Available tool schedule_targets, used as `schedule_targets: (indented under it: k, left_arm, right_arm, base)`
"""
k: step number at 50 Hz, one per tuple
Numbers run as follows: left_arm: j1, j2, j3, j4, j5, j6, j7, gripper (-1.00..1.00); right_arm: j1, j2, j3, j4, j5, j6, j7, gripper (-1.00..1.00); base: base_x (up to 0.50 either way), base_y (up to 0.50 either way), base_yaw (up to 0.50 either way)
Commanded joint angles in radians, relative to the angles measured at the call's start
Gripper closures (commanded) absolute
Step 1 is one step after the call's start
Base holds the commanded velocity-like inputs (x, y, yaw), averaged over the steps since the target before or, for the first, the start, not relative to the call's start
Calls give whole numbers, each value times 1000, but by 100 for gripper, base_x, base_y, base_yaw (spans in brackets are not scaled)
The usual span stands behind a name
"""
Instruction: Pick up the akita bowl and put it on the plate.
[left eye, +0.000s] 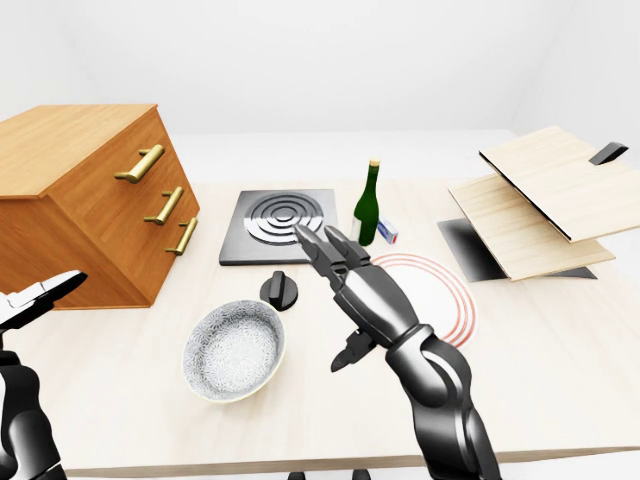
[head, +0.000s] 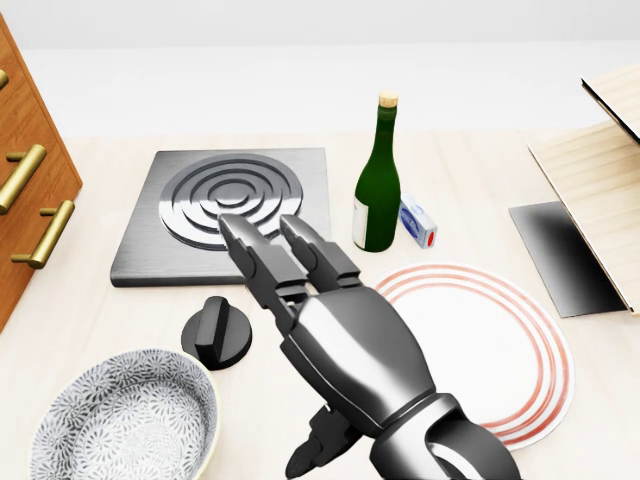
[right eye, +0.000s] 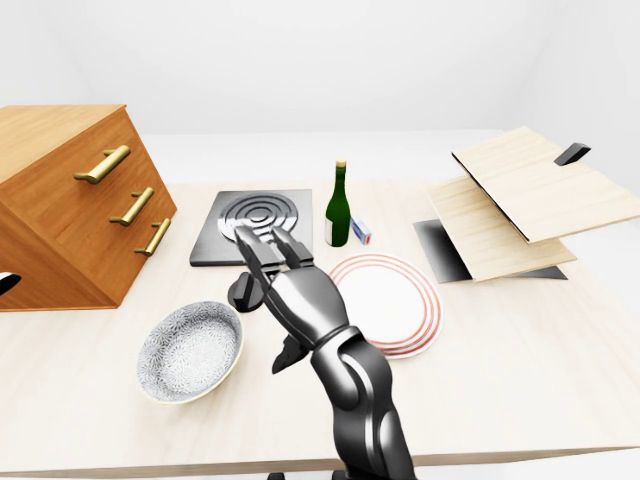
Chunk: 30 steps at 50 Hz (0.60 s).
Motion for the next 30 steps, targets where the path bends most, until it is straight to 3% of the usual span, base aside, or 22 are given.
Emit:
schedule_targets:
  k: [1,30]
  left_arm:
    - [2,0,7,-19,-3,0,0,-100]
    - [1,-3,5,-15,2,0,-2,-100]
  right_arm:
    - [25,10,47,27,-64,0,29,-96]
    - [41,49,148,101,-194,0,78,-96]
  base:
    - [0,0,0]
    - [0,0,0]
